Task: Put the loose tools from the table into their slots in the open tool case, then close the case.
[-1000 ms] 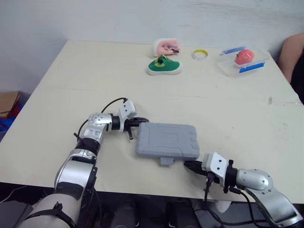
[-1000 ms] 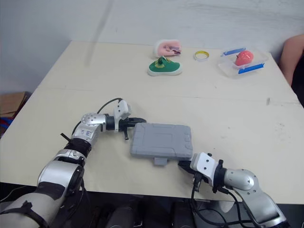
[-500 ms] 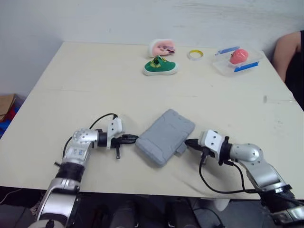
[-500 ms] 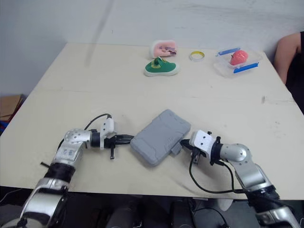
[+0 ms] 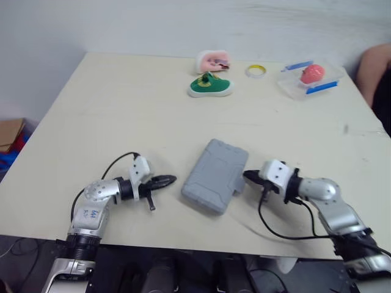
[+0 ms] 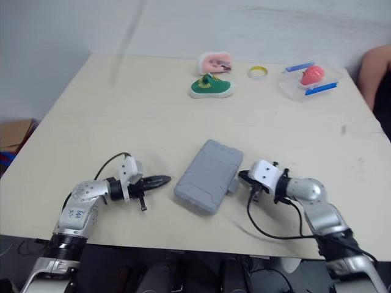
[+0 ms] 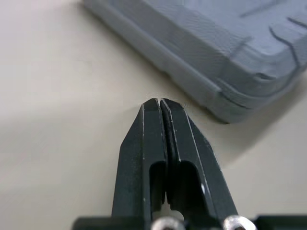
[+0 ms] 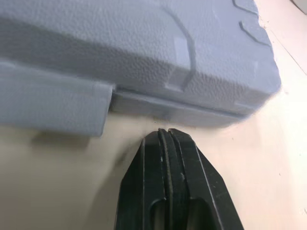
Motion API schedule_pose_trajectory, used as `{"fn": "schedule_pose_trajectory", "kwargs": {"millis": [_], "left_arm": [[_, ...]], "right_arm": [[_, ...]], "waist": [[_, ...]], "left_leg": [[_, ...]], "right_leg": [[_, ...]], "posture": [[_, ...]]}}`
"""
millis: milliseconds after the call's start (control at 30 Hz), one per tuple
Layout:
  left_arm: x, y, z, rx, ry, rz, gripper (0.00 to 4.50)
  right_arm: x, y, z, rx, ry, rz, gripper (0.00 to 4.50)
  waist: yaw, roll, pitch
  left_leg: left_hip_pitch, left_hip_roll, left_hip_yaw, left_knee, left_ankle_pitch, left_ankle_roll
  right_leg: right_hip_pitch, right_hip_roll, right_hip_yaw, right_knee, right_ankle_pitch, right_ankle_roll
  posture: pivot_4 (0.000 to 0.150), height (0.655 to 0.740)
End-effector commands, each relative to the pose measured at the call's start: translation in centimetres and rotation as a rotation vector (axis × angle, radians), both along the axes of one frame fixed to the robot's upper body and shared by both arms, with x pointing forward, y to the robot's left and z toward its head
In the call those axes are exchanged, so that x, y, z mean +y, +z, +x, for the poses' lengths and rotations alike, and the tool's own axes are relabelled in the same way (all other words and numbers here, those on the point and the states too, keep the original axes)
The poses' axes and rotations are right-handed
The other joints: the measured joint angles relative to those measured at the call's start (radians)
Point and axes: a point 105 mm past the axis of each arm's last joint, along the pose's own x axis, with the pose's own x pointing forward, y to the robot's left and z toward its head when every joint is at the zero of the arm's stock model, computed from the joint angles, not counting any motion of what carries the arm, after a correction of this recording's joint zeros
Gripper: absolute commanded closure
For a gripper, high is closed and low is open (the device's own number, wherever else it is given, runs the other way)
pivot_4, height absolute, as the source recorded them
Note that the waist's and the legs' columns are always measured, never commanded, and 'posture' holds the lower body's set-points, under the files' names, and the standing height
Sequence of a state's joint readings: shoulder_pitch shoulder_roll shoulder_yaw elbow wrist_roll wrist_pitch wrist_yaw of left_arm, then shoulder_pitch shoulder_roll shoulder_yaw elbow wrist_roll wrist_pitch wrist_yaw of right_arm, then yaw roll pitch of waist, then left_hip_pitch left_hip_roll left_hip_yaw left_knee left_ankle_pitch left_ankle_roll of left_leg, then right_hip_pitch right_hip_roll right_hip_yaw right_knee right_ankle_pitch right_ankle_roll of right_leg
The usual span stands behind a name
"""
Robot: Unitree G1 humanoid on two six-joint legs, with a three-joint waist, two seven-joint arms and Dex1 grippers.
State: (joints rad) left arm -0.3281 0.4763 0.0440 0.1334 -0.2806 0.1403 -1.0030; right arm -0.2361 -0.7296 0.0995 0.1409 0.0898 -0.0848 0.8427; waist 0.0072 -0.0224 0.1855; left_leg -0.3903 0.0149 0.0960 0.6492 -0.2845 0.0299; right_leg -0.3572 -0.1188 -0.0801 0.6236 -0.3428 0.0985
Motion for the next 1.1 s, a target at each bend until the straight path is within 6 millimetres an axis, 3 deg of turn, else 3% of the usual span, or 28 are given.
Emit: {"fn": "schedule_pose_trajectory", "kwargs": {"millis": [33,133,333,567,833,1100], "left_arm": [[-1.4,4.0,-0.2,-0.116,-0.105,-0.079,4.5],[-3.6,5.5,-0.4,-0.137,-0.212,-0.094,4.5],[-10.4,5.9,0.0,-0.147,-0.383,-0.052,4.5],[-15.4,4.1,0.9,-0.151,-0.435,0.112,4.5],[-14.8,-0.6,1.8,-0.062,-0.381,0.376,4.5],[-14.6,-1.7,1.5,0.016,-0.356,0.361,4.5]], "right_arm": [[-2.2,-1.1,-2.2,0.072,-0.05,-0.011,4.44],[-2.2,-0.1,-3.4,0.026,-0.059,0.046,4.44],[-0.5,1.3,-5.7,0.002,-0.039,0.166,4.44],[0.9,2.3,-6.5,-0.027,-0.042,0.198,4.44],[2.0,2.1,-6.2,-0.032,-0.047,0.208,4.44],[4.0,0.6,-4.8,-0.013,-0.005,0.212,4.44]], "waist": [[0.014,0.0,0.0],[0.021,0.0,0.0],[0.011,0.001,0.001],[0.01,0.002,0.001],[0.016,0.002,0.001],[0.015,0.002,0.0]], "left_leg": [[0.0,0.0,0.0,0.0,0.0,0.0],[-0.001,-0.001,0.0,0.0,-0.002,-0.001],[-0.001,0.0,0.001,0.0,0.0,0.001],[0.0,0.001,0.003,-0.001,0.001,0.0],[0.0,0.001,0.003,-0.001,0.001,0.001],[0.001,0.001,0.002,-0.001,0.001,0.0]], "right_leg": [[0.001,0.0,0.0,-0.001,0.0,0.0],[0.002,0.0,0.0,-0.003,0.0,0.001],[0.001,0.003,0.0,-0.002,0.001,0.001],[-0.001,0.005,0.002,0.0,0.0,0.001],[0.0,0.004,0.002,-0.001,0.001,0.001],[0.001,0.004,0.002,-0.001,0.0,0.001]], "posture": [[0.15,0.74],[0.15,0.74],[0.15,0.74],[0.15,0.74],[0.15,0.74],[0.15,0.74]]}}
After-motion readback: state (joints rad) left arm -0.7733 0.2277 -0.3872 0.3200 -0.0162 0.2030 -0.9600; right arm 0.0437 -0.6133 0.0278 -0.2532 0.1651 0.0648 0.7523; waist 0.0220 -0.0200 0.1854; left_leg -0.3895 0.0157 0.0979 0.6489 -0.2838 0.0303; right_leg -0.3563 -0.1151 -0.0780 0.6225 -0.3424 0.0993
